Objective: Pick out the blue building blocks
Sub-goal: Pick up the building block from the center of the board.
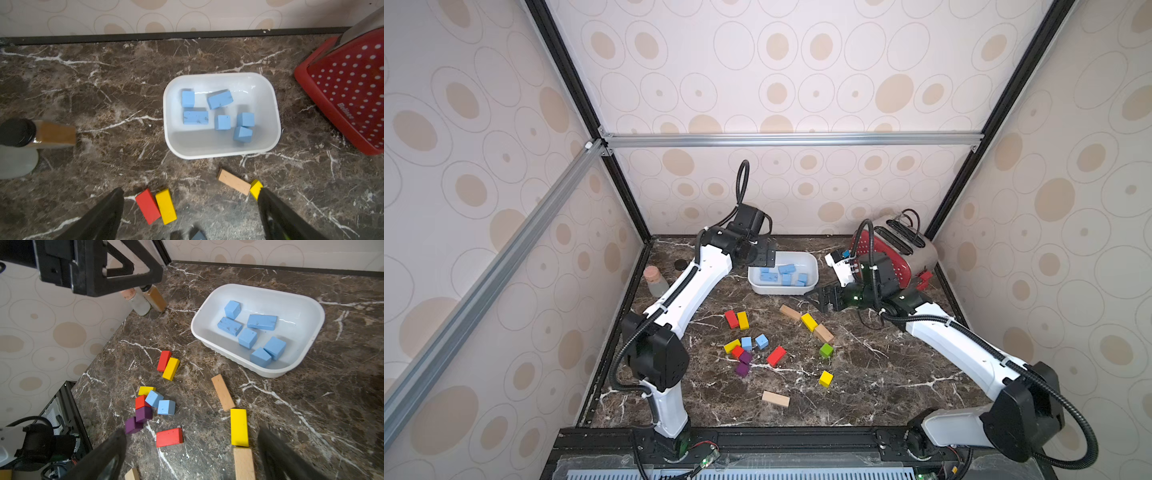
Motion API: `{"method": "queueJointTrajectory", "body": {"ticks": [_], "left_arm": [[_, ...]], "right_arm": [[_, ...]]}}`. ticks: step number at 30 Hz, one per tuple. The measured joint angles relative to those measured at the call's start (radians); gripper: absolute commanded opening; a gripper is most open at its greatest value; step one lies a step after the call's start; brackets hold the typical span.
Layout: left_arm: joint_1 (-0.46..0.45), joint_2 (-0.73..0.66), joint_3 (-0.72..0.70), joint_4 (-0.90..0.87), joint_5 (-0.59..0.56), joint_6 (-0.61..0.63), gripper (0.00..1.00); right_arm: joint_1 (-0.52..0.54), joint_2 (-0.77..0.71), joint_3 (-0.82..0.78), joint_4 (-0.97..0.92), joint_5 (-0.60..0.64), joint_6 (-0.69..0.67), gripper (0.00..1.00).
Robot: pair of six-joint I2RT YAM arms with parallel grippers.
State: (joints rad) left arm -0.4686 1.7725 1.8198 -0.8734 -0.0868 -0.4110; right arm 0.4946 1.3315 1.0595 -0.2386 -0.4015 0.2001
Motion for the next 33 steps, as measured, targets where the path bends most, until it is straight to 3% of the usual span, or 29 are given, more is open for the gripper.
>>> {"method": "queueJointTrajectory", "body": {"ticks": [13, 33], "left_arm": [[-0.006, -0.344, -0.356, 0.003, -0.023, 0.005, 0.99], [-0.043, -0.582, -0.744, 0.005, 0.051, -0.040, 0.99]], "right_arm": [[0.111, -0.119, -0.158, 0.078, 0.100, 0.012, 1.00], [0.220, -0.243, -0.441, 0.310, 0.250, 0.026, 1.00]]}}
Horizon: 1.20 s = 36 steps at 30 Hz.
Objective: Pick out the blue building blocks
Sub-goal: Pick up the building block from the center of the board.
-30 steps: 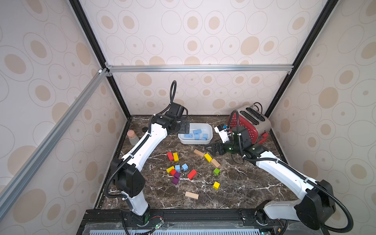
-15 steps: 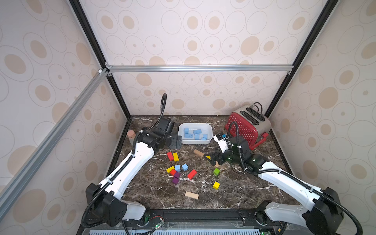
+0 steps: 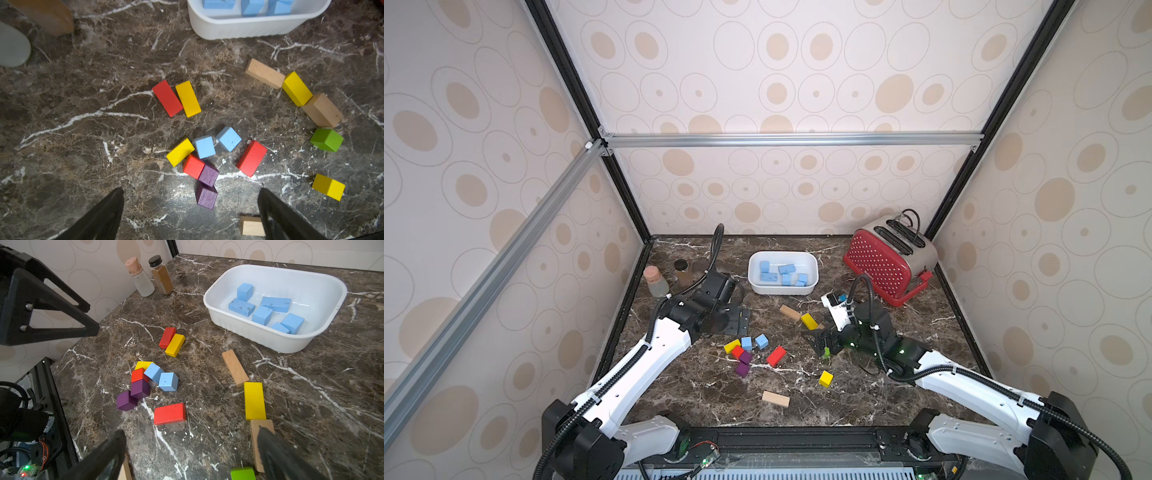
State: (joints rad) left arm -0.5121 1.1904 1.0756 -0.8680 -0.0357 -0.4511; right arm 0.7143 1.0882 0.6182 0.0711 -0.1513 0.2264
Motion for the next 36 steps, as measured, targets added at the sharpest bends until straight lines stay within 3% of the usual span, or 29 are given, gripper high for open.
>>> {"method": "queueJointTrajectory", "body": {"ticks": [15, 36], "left_arm": [[-0.025, 0.075, -0.099, 0.099, 0.042, -0.087, 0.96], [-0.025, 0.317, -0.107, 0.177, 0.055, -0.118, 0.75]], "right_arm": [[0.021, 0.064, -0.075, 0.149, 0.011, 0.011, 1.00], [0.026, 0.226, -0.066, 0.217, -0.084, 0.023, 1.00]]}}
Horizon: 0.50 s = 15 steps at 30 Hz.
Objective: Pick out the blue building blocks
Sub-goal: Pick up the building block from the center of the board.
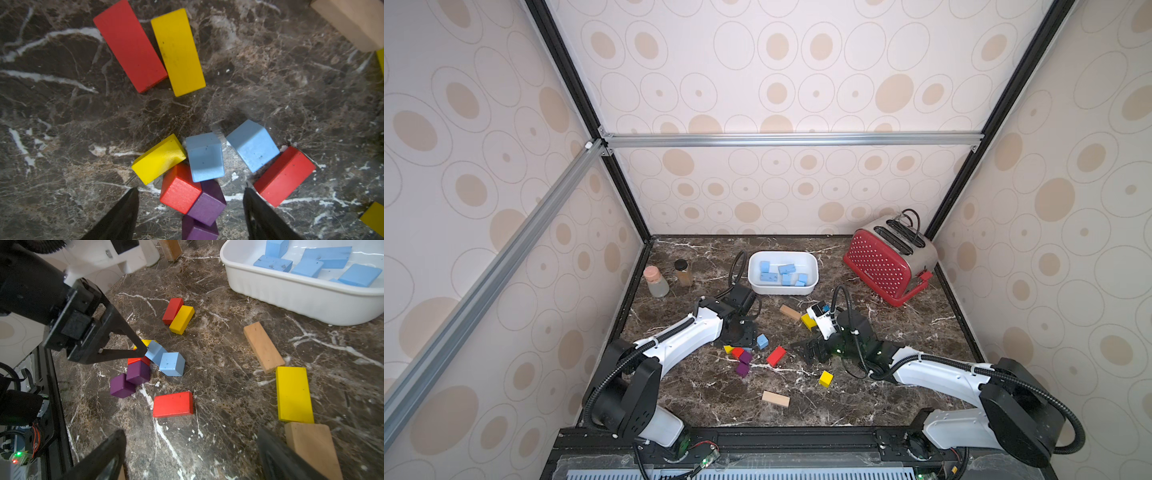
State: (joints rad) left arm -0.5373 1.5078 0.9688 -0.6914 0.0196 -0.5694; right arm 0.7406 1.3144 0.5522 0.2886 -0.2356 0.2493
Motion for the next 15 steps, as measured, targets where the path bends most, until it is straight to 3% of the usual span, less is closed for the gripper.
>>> {"method": "queueJointTrajectory", "body": {"ticks": [15], "left_arm": [[-0.001, 0.134, 0.084, 0.002, -0.002, 0.008, 0.55]], "right_arm": [[0.000, 0.013, 0.008, 0.005, 0.002, -0.001, 1.00]]}}
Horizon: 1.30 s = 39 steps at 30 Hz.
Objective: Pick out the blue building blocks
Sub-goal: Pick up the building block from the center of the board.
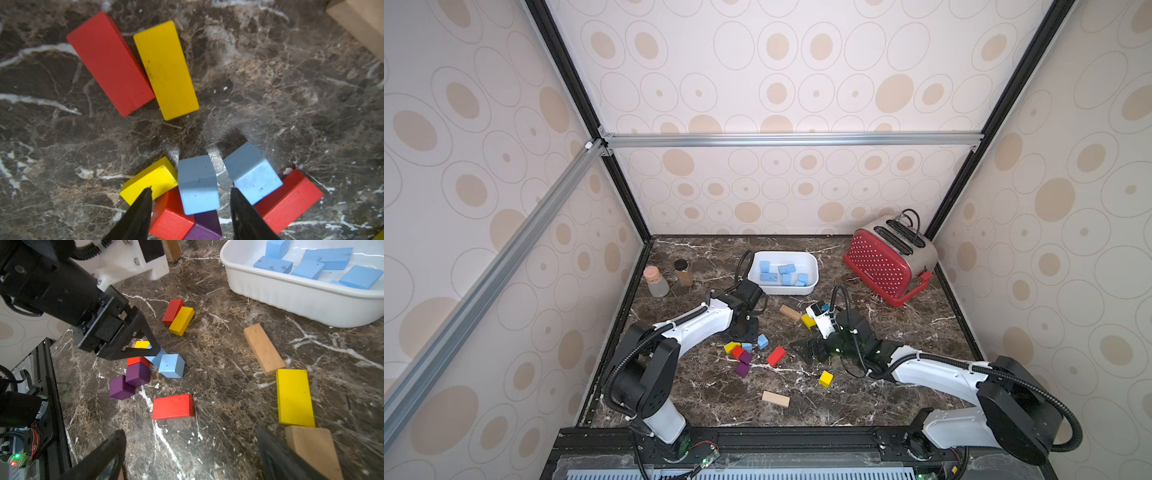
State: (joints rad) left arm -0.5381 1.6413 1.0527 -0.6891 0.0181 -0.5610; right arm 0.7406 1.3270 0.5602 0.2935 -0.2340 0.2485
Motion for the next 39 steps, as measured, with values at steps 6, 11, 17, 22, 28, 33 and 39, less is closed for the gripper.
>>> {"method": "queueJointTrajectory", "body": {"ticks": [6, 11, 17, 22, 28, 33, 39], "left_arm": [[0.000, 0.023, 0.016, -0.003, 0.000, 0.005, 0.51], [0.000, 0.030, 0.021, -0.003, 0.000, 0.007, 0.48], [-0.001, 0.051, 0.021, -0.003, 0.002, 0.008, 0.46], [-0.001, 0.059, 0.021, -0.004, 0.002, 0.008, 0.46], [-0.001, 0.071, 0.030, -0.005, 0.003, 0.009, 0.44], [-0.001, 0.089, 0.035, -0.003, 0.008, 0.009, 0.44], [-0.001, 0.104, 0.044, -0.004, 0.017, 0.009, 0.43]], "right_arm": [[0.000, 0.006, 0.001, 0.000, 0.003, 0.000, 1.00], [0.000, 0.013, 0.001, -0.001, 0.003, -0.001, 1.00], [0.000, 0.013, 0.001, -0.001, 0.003, -0.001, 1.00], [0.000, 0.013, 0.001, -0.001, 0.006, -0.001, 1.00], [0.000, 0.013, 0.001, -0.001, 0.008, -0.001, 1.00], [0.000, 0.013, 0.001, -0.001, 0.010, -0.001, 1.00], [0.000, 0.013, 0.001, 0.000, 0.015, -0.001, 1.00]]}}
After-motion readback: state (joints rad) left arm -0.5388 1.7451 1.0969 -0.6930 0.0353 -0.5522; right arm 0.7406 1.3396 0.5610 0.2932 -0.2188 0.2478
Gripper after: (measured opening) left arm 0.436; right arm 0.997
